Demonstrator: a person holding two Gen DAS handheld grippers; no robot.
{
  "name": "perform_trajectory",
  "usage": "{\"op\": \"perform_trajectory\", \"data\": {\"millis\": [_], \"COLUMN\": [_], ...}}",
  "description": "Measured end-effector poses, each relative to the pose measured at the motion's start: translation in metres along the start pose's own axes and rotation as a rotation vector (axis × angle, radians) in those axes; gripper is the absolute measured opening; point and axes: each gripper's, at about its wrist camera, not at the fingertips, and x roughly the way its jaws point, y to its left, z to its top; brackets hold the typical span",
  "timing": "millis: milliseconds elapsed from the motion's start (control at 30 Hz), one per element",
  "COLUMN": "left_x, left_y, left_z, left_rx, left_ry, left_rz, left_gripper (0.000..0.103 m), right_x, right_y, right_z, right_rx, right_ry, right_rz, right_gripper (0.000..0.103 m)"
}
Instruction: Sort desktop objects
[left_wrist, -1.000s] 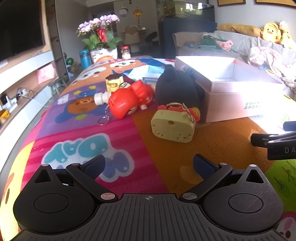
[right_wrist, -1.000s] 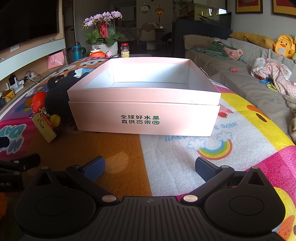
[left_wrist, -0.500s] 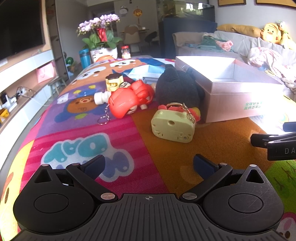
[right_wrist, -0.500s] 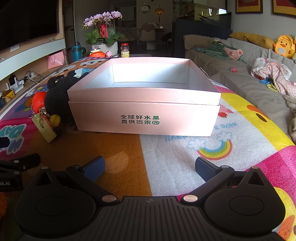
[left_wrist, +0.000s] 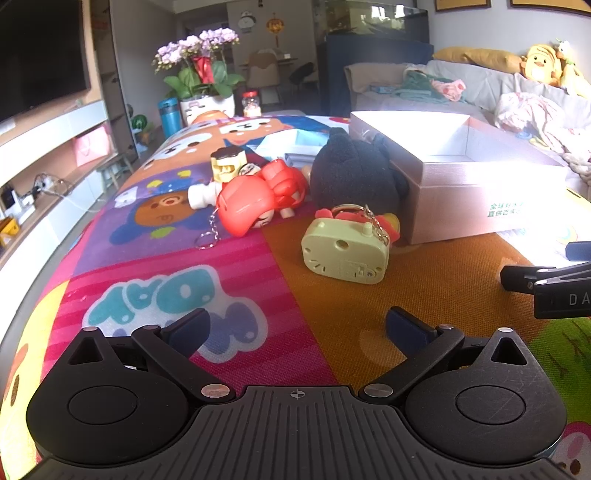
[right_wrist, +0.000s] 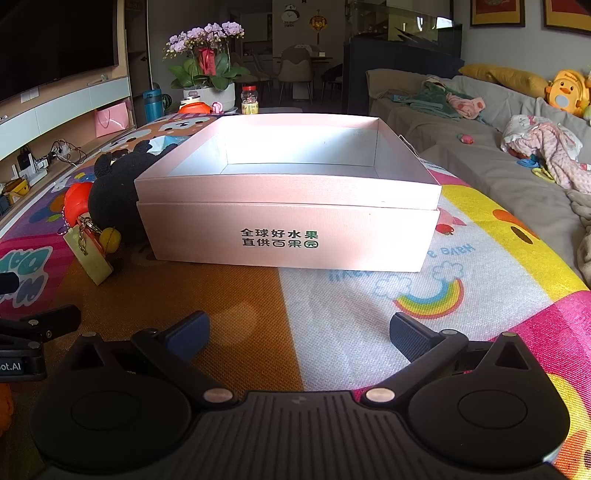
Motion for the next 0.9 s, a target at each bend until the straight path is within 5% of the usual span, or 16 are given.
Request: {"op": "perform_trajectory", "data": {"millis": [700,800,900], "left_x": [0.009,0.002,-0.019], "left_y": [0.018,0.04,0.067], "left_z": [0.008,0.011,0.015], "left_rx": [-0.06,-0.163,-0.247], "left_ry": [0.076,0.064,-0.018], "left_rz": [-0.096,-0.14,-0.103], "left_gripper": [0.103,0.103,0.103], "right_x": [0.007,0.005,-0.018], "right_y": [0.001,0.001,0.006], "right_z": [0.011,0.012,0.01], "right_rx": [-0.006,-0.014,-0.039], "right_ry": [0.074,0.083,0.077], "right_rz": [0.002,0.006,0.22], "right_gripper": [0.103,0.103,0.103]}}
